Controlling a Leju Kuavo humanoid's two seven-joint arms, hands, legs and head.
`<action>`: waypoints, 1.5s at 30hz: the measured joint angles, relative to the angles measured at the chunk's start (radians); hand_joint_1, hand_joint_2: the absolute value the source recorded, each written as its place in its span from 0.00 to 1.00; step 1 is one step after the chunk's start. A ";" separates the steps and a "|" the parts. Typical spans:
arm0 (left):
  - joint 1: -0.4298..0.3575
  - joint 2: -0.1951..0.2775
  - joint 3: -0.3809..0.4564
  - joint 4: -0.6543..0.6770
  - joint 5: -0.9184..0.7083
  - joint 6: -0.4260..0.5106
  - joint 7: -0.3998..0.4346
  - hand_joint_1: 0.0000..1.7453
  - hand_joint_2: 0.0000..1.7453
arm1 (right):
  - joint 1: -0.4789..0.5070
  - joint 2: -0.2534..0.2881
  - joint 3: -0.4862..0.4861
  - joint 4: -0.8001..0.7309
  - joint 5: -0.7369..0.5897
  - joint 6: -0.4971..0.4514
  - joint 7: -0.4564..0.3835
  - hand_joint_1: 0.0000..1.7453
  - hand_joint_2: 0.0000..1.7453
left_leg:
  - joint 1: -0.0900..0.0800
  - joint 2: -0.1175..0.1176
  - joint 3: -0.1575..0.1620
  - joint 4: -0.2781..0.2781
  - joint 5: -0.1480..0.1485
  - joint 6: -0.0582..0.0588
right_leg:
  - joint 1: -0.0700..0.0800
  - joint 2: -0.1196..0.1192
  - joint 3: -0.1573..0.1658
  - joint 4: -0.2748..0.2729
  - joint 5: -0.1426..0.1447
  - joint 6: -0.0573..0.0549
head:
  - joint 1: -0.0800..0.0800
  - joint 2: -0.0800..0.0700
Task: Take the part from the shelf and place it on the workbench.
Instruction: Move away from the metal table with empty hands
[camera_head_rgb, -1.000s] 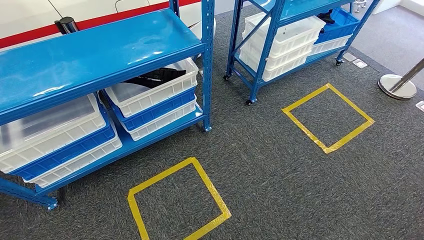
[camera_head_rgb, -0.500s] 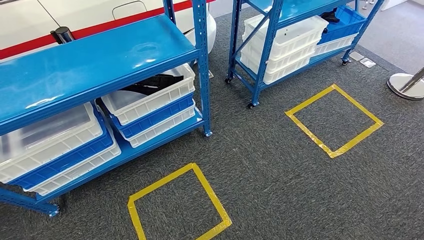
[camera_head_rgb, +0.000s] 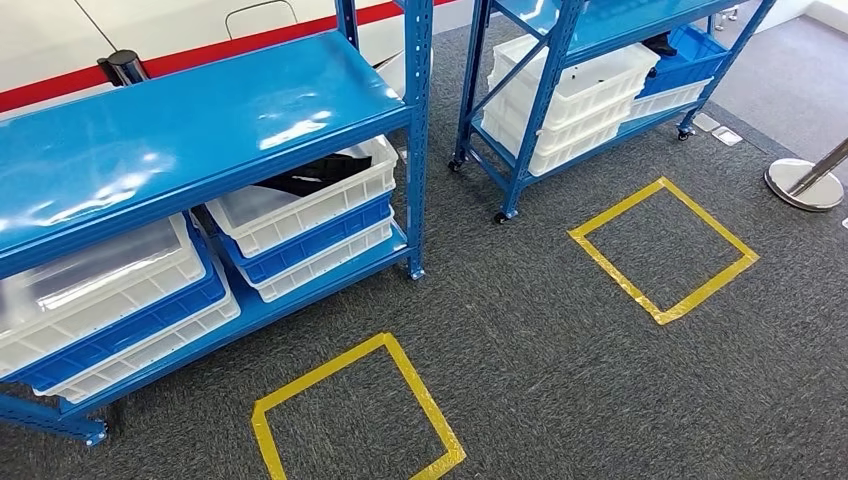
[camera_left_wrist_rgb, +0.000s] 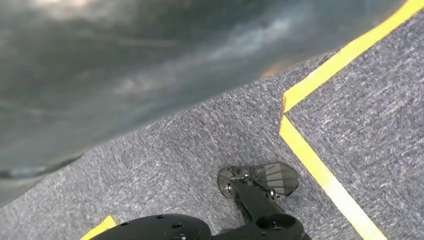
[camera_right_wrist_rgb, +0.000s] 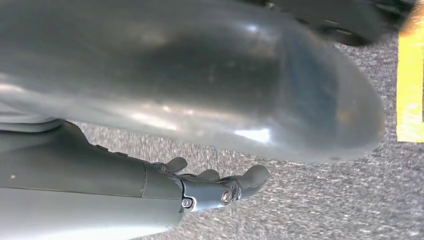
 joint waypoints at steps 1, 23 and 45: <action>0.000 0.000 0.000 0.000 0.000 0.003 0.000 0.00 0.00 | 0.000 0.000 0.000 0.000 0.001 0.000 0.000 0.00 0.00 | 0.000 -0.001 0.002 0.000 -0.003 0.001 | -0.001 0.000 -0.027 0.032 -0.001 0.005 | 0.000 0.000; -0.001 -0.004 -0.001 0.000 -0.017 0.028 0.014 0.00 0.00 | 0.000 -0.001 0.000 0.000 0.021 -0.008 0.011 0.00 0.00 | -0.010 0.040 0.007 0.010 -0.012 -0.029 | 0.011 -0.038 0.108 -0.240 0.129 -0.020 | -0.001 0.000; 0.000 -0.010 -0.001 0.000 -0.018 0.033 0.017 0.00 0.00 | 0.002 -0.001 0.000 0.000 0.033 -0.010 0.015 0.00 0.00 | -0.003 -0.008 -0.081 0.176 -0.095 -0.047 | -0.004 -0.017 0.111 -0.249 0.130 -0.030 | 0.003 0.000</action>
